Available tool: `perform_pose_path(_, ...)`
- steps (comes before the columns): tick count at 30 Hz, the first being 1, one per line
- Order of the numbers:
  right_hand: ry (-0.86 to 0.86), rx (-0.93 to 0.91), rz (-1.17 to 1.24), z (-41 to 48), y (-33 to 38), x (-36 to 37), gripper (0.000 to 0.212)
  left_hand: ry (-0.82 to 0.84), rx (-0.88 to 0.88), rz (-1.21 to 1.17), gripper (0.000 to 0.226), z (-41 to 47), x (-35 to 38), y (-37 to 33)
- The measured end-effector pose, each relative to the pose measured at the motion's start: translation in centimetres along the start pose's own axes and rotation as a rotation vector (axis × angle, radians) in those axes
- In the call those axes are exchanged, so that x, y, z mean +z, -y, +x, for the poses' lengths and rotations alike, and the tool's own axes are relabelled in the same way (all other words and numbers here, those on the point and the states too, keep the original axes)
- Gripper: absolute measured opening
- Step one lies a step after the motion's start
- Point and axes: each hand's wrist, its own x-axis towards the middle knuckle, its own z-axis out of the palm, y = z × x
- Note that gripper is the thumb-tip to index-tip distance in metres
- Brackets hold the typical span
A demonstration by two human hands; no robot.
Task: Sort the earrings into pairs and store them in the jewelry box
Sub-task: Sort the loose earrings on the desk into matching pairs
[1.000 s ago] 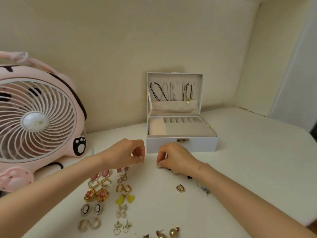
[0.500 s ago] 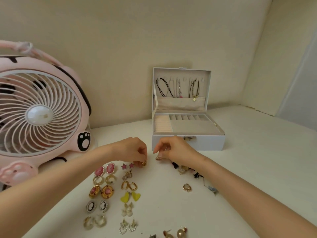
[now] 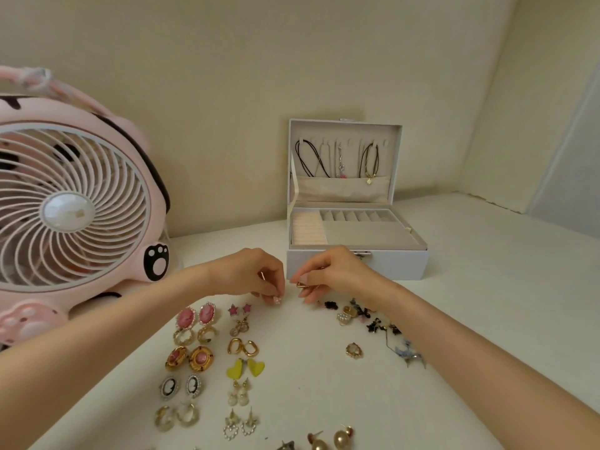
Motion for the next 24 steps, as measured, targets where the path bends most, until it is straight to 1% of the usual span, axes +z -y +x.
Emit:
perform_pose_path(6, 0.03, -0.018, -0.142, 0.1, -0.6, 0.0, 0.02, 0.036, -0.002, -0.087, 0.01, 0.1, 0.4, 0.3)
perform_pose_path(10, 0.06, 0.001, -0.12, 0.1, -0.5, 0.0, 0.019, 0.034, -0.006, -0.153, 0.017, 0.1, 0.6, 0.7)
perform_pose_path(14, 0.069, -0.057, -0.079, 0.3, -0.6, 0.2, 0.011, 0.01, -0.014, -0.102, 0.018, -0.1, 0.3, 0.8)
perform_pose_path(20, 0.03, -0.083, -0.216, 0.8, -0.5, 0.6, 0.008, 0.017, -0.025, -0.038, 0.01, -0.4, 0.4, 0.6)
perform_pose_path(24, -0.01, -0.077, -0.26, 1.1, -0.5, 0.7, 0.007, -0.007, -0.022, 0.048, 0.012, -0.3, 0.5, 0.5)
